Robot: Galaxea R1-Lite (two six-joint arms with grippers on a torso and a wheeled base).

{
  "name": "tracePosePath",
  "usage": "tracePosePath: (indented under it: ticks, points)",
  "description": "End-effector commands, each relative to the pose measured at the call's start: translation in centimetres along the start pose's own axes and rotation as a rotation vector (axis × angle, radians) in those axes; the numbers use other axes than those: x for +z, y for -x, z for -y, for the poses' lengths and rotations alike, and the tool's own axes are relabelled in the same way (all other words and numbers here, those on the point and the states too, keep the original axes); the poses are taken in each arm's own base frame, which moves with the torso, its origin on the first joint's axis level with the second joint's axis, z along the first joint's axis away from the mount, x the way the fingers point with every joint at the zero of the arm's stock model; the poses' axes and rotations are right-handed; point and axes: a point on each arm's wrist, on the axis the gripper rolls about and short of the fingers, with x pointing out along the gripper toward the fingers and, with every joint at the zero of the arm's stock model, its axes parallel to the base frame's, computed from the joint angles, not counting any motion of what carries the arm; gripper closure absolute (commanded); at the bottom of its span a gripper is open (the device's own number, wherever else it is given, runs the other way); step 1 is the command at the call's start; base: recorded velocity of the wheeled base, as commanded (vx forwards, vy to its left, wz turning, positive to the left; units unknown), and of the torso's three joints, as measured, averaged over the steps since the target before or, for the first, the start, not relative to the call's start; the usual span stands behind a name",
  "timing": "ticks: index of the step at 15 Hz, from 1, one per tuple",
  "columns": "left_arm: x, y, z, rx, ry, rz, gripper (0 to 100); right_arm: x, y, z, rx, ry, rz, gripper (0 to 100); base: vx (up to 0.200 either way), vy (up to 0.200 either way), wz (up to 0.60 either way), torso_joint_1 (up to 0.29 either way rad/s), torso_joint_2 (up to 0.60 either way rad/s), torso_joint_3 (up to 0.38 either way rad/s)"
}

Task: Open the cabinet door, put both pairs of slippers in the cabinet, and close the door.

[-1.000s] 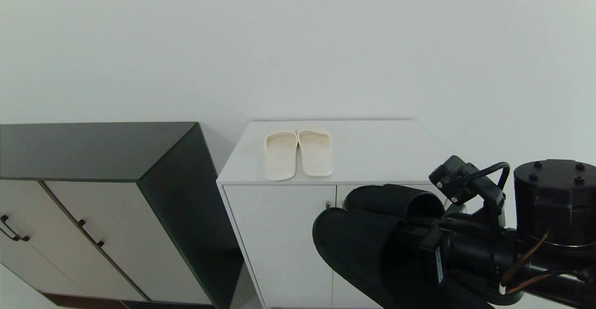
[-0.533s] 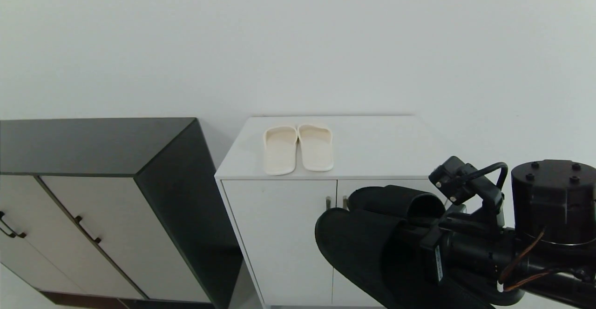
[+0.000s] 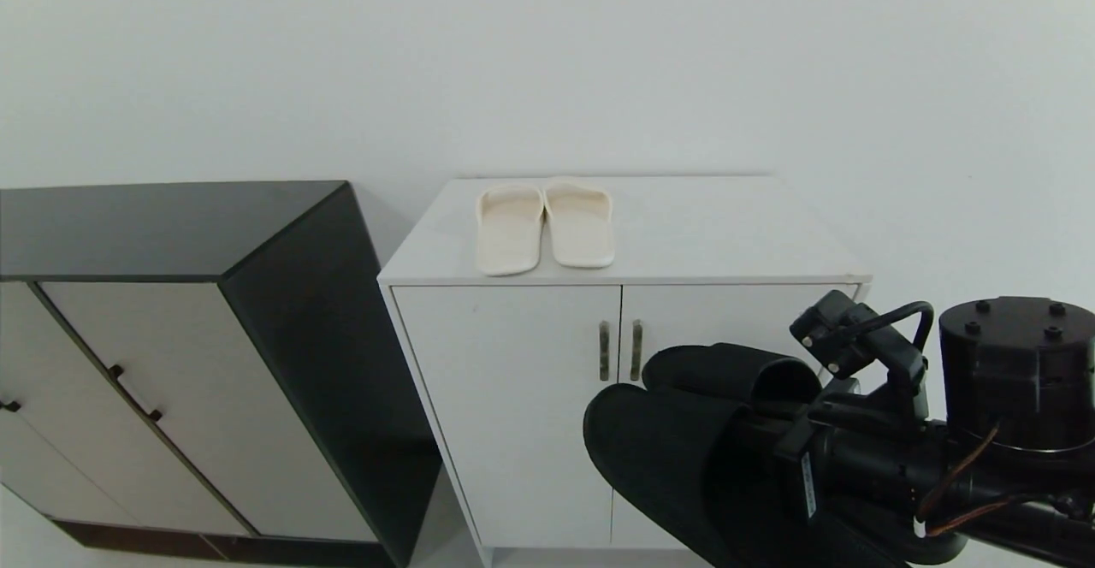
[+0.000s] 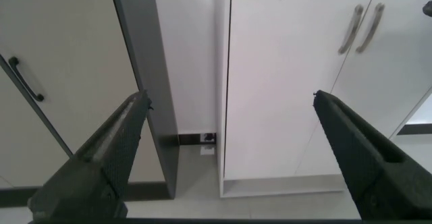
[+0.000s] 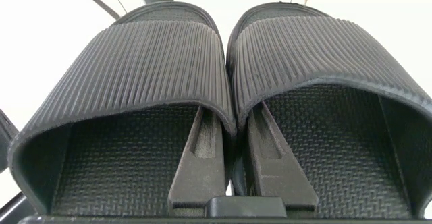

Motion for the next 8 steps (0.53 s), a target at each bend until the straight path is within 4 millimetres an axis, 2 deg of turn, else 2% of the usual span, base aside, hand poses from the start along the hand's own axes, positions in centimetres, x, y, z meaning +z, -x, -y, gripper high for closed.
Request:
tracePosePath:
  ticks: [1,8]
  points:
    - [0.0,-0.01,0.0,0.0,0.0,-0.001,0,-0.07,0.01,0.01,0.0,-0.001,-0.002,100,0.0,0.0,0.0,-0.217,0.53,0.31]
    - [-0.01,-0.02,0.01,-0.003,-0.004,-0.004,0,-0.45,-0.07,0.18,-0.006,-0.005,-0.017,100,0.0,0.0,0.0,-0.188,0.51,0.318]
